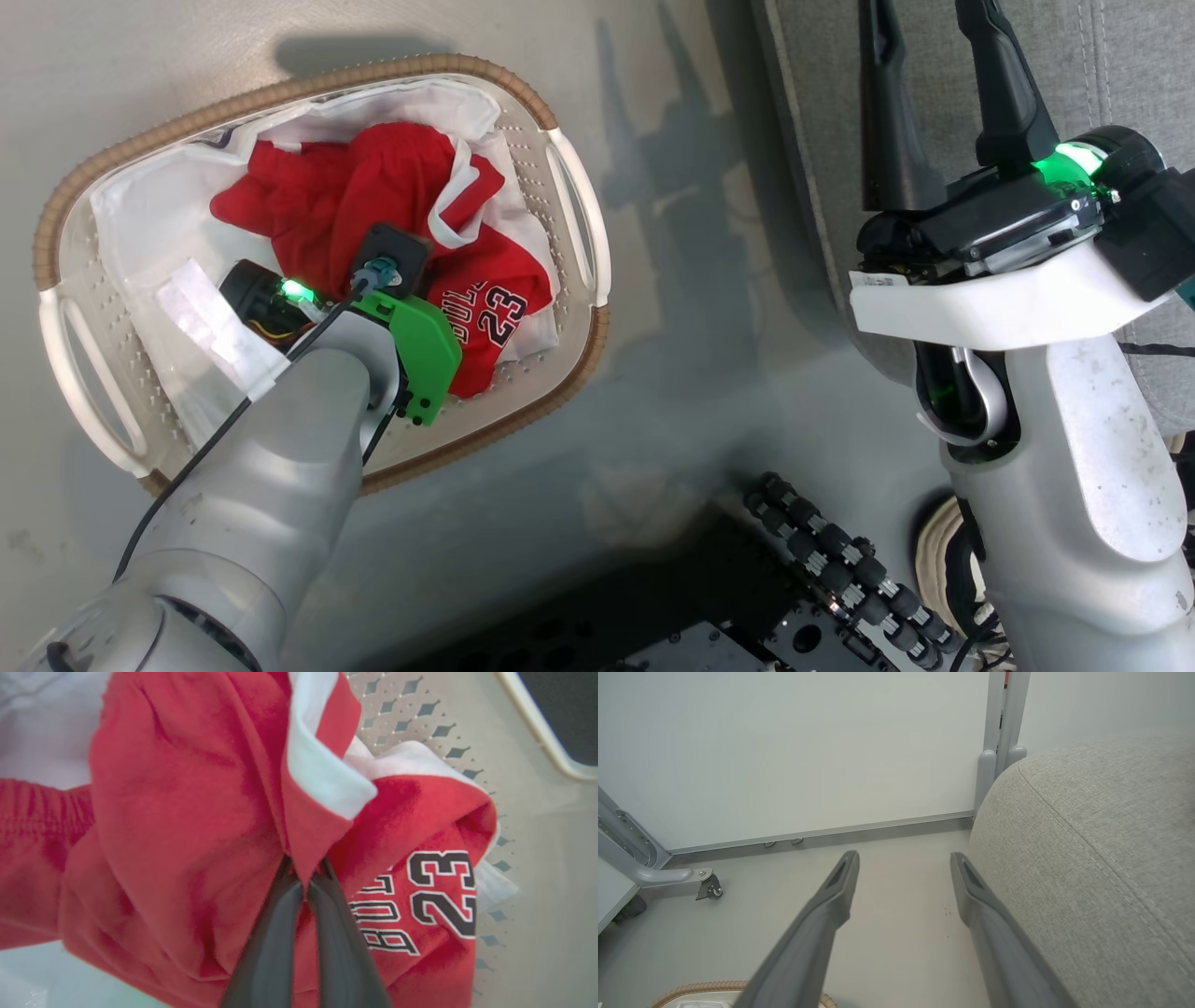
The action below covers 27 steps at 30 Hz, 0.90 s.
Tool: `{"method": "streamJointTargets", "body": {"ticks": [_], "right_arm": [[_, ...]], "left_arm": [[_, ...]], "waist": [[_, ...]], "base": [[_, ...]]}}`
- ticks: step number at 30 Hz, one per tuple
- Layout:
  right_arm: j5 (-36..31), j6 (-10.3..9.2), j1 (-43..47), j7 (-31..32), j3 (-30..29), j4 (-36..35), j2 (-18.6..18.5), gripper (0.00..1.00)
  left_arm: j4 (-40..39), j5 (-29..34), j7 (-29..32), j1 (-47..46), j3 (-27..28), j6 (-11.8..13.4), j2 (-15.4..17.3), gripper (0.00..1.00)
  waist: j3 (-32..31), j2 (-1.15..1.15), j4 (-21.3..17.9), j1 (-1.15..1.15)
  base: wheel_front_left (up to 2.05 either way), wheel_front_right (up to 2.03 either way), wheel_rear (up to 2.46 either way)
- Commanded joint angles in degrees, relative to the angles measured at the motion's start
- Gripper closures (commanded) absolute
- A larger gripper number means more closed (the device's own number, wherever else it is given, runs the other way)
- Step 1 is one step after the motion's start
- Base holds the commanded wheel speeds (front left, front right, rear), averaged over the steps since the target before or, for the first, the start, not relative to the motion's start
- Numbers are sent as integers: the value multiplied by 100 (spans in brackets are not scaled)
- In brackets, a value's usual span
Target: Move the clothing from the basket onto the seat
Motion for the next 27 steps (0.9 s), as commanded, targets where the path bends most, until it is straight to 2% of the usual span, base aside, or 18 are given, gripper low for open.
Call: {"method": "streamJointTargets", "body": {"ticks": [1, 14, 22, 27], "right_arm": [[-1, -8, 3, -6, -1, 14, -16, 0], [135, -8, -222, -6, 207, 181, -16, 0], [-98, -8, 59, -6, 180, 484, -18, 0], [-202, -8, 308, -6, 127, 664, -19, 0]], "left_arm": [[-5, -77, -14, -82, -32, -13, 12, 100], [-75, -457, -193, 212, -80, -13, 236, 100], [-579, -432, -229, 670, 105, -8, 175, 100], [-1146, -312, -228, 1098, 479, 65, 212, 100]], "waist": [[-11, 0, -7, 0], [-490, 0, -180, 0], [-1311, 0, 122, 0], [-1898, 0, 354, 0]], "base": [[0, 0, 0], [0, 0, 0], [0, 0, 0], [0, 0, 0]]}}
